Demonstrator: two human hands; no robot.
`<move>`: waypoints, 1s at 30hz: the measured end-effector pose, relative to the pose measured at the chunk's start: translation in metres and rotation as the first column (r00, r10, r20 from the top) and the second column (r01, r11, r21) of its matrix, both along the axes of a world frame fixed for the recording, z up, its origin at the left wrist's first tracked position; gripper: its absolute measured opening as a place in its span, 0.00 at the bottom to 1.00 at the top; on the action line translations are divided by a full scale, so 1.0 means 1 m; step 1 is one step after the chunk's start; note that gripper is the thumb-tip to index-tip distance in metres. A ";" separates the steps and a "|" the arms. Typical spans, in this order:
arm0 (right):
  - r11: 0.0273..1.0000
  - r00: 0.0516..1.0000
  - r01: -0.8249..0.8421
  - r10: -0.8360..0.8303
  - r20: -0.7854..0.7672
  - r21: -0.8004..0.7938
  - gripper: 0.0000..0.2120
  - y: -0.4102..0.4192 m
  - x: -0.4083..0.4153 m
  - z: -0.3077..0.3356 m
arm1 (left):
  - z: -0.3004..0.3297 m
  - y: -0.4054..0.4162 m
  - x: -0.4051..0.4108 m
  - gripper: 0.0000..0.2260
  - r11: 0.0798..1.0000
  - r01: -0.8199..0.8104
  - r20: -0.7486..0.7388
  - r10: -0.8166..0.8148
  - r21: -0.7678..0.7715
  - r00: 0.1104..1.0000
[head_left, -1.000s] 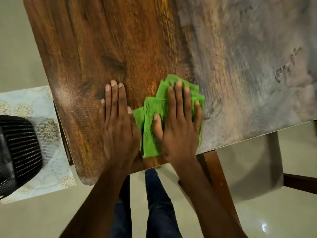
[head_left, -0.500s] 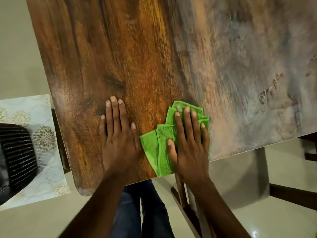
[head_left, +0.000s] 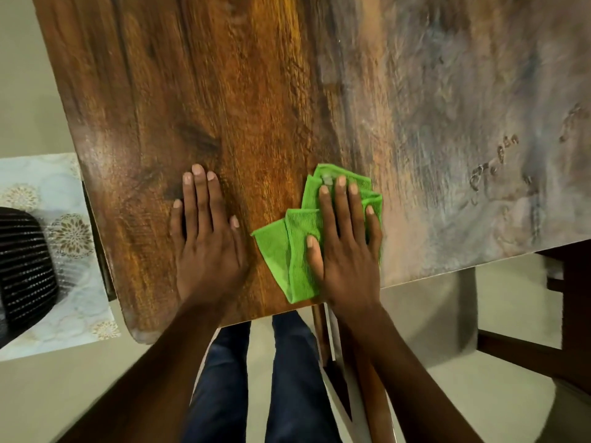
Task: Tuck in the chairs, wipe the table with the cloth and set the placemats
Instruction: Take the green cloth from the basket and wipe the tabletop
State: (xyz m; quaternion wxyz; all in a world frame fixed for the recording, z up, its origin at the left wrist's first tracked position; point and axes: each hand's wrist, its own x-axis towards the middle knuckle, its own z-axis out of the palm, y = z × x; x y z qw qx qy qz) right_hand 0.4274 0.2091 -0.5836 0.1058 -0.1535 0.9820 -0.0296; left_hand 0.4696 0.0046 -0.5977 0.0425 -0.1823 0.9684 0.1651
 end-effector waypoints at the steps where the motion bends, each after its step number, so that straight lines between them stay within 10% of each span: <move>1: 1.000 1.000 -0.006 0.006 0.013 0.005 0.34 0.002 0.004 -0.001 | -0.001 0.001 0.000 0.30 1.000 -0.006 -0.003 0.006 0.000 1.000; 10: 0.999 0.998 -0.020 0.018 -0.056 -0.033 0.33 -0.007 -0.065 -0.004 | 0.006 0.005 0.003 0.28 0.998 -0.015 -0.004 0.015 -0.053 1.000; 22: 0.987 0.983 -0.163 0.163 0.085 -0.014 0.36 0.000 0.041 0.001 | 0.005 0.005 0.000 0.27 0.997 -0.022 -0.054 0.018 -0.080 0.998; 30: 1.000 1.000 0.010 -0.010 -0.005 -0.001 0.36 0.057 -0.016 0.001 | 0.004 0.006 0.000 0.27 0.998 -0.013 -0.041 0.011 -0.058 0.999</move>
